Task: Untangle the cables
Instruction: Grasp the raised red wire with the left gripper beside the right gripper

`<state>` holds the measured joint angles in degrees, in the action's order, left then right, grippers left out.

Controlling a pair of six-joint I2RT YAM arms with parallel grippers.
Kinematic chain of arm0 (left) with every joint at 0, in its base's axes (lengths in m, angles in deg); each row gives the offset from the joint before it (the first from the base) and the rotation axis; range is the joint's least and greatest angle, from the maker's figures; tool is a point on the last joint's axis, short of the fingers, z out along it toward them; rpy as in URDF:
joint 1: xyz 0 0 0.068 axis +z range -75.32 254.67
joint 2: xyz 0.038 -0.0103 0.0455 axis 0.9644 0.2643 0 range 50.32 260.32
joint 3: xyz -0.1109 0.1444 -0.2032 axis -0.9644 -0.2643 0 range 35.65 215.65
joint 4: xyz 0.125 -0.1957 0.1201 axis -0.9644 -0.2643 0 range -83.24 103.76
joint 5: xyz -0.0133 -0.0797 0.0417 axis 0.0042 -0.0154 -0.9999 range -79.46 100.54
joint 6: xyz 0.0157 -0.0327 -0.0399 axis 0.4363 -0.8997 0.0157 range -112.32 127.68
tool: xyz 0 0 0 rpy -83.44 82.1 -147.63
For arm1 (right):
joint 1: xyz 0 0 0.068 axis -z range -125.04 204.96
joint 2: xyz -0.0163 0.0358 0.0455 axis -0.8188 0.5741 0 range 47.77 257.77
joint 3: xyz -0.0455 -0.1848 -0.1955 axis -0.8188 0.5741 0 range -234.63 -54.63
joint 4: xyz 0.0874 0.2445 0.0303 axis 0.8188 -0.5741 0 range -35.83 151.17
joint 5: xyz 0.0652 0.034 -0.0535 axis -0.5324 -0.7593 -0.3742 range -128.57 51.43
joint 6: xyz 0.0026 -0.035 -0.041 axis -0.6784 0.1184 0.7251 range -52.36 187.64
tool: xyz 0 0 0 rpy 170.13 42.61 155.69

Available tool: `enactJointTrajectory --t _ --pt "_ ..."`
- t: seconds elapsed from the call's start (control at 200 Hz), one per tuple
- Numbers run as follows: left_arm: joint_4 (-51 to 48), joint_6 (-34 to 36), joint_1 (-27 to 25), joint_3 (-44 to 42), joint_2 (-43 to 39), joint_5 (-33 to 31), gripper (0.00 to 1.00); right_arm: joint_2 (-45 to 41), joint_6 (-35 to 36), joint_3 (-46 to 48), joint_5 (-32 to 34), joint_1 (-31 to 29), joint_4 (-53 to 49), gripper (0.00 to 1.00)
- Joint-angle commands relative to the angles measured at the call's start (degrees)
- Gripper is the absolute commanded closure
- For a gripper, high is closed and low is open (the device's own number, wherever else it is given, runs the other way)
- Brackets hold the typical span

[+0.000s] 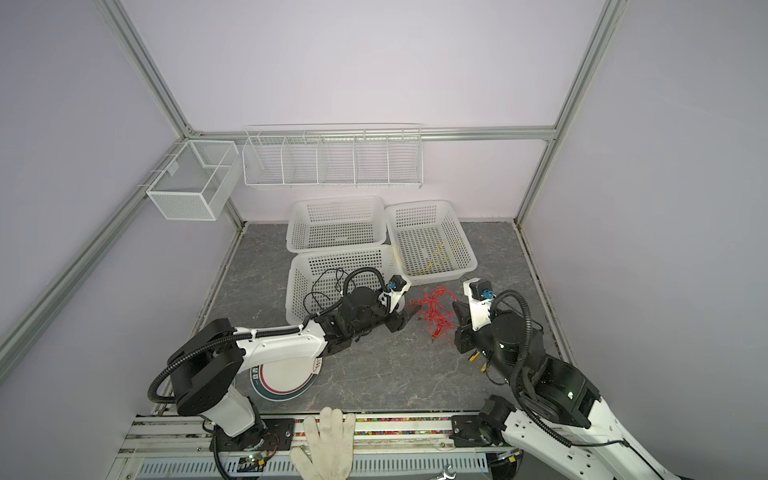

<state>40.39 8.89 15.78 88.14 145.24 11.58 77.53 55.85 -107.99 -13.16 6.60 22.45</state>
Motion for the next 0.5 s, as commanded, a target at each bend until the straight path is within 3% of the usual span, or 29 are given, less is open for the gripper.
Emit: enactJointTrajectory --t 0.0,0.14,0.425,0.495 --pt "1.8 0.6 0.0 0.5 1.1 -0.2 0.44 -1.8 -1.4 -0.2 -0.8 0.4 3.0 0.94" --pt "2.7 1.3 0.0 1.6 1.5 3.4 0.51 -1.6 -1.7 0.6 -0.6 0.4 3.7 0.94" --pt "6.8 0.8 0.0 1.2 1.4 9.9 0.51 1.4 -0.8 0.1 -1.5 0.3 5.2 0.94" --pt "7.2 0.8 0.0 1.0 1.5 9.6 0.55 1.6 -0.6 0.0 -1.9 0.4 5.7 0.94"
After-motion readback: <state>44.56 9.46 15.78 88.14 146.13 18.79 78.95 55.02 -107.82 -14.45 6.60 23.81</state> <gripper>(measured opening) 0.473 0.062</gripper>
